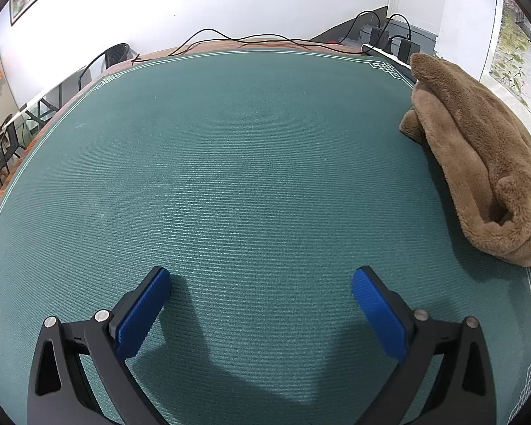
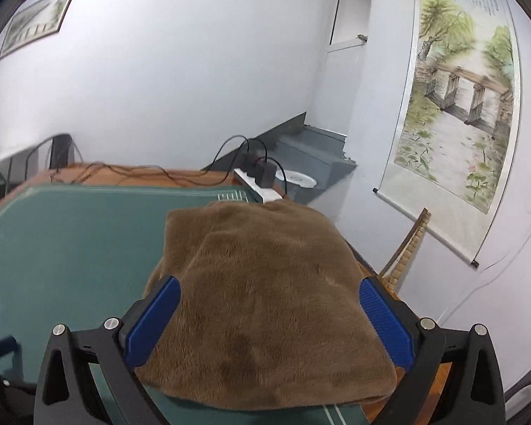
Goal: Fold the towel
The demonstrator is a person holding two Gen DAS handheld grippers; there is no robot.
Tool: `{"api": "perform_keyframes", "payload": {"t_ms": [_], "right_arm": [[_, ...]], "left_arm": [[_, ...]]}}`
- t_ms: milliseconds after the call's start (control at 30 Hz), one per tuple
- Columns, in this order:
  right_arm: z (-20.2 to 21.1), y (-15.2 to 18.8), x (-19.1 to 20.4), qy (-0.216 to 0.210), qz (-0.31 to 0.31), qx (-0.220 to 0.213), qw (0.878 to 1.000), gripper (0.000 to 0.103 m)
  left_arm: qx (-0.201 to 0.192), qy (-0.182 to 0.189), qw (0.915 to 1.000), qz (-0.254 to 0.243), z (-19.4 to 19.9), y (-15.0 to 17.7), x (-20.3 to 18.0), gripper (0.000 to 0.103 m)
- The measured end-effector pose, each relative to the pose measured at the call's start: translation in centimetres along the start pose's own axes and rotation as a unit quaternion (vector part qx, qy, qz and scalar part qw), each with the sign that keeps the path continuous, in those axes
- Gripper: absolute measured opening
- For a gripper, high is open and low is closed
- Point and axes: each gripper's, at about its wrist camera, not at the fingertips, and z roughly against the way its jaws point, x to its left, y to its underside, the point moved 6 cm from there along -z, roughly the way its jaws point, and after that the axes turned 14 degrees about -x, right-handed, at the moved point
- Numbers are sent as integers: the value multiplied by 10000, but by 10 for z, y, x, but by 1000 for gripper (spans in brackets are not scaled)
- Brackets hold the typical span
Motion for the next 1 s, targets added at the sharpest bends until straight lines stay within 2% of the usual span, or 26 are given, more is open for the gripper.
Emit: {"api": "perform_keyframes", "payload": {"t_ms": [233, 467, 633, 1000], "right_arm": [[-23, 18, -26, 272, -654, 539, 9960, 103], [-42, 26, -31, 490, -287, 675, 9961, 103], [-68, 37, -13, 96, -63, 1005, 9949, 103], [-85, 42, -8, -352, -283, 904, 9949, 103]], "left_arm": [[0, -1, 10000, 0, 0, 0, 0, 103], [0, -1, 10000, -1, -1, -1, 0, 103], [0, -2, 10000, 0, -1, -1, 0, 103], [0, -6, 10000, 2, -1, -1, 0, 103]]}}
